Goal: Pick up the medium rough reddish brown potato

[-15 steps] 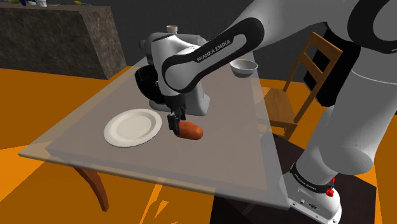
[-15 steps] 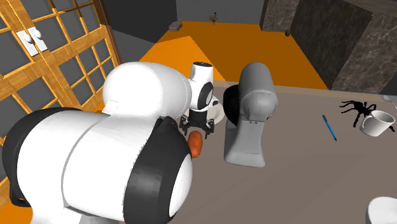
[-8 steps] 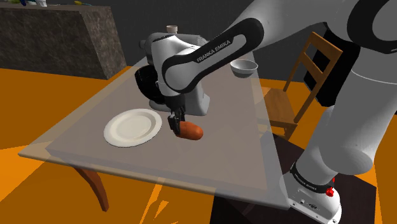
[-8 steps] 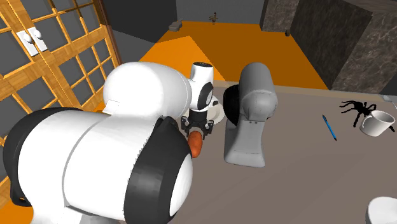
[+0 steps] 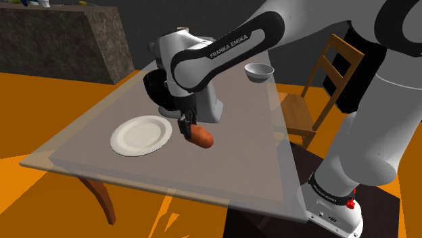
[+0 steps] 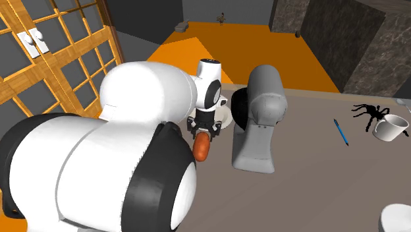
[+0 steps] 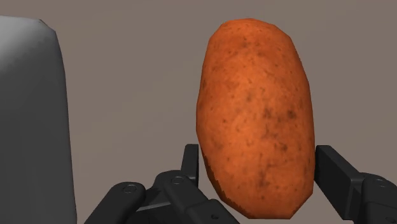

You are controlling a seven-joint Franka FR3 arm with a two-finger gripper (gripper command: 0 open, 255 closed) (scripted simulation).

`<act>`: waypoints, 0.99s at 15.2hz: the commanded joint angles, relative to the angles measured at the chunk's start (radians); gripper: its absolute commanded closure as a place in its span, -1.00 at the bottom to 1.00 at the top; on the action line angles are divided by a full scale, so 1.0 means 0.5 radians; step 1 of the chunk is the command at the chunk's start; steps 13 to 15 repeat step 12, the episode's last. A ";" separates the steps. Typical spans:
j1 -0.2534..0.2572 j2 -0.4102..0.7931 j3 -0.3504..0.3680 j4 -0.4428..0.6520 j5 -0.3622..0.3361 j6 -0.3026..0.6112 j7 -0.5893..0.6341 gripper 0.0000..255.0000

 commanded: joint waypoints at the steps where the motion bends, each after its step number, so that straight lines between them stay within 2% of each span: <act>1: -0.001 -0.025 0.000 0.028 0.006 -0.053 -0.003 1.00; 10: -0.006 -0.103 -0.003 0.185 0.022 -0.286 -0.008 1.00; 15: -0.006 -0.104 -0.003 0.188 0.022 -0.290 -0.008 1.00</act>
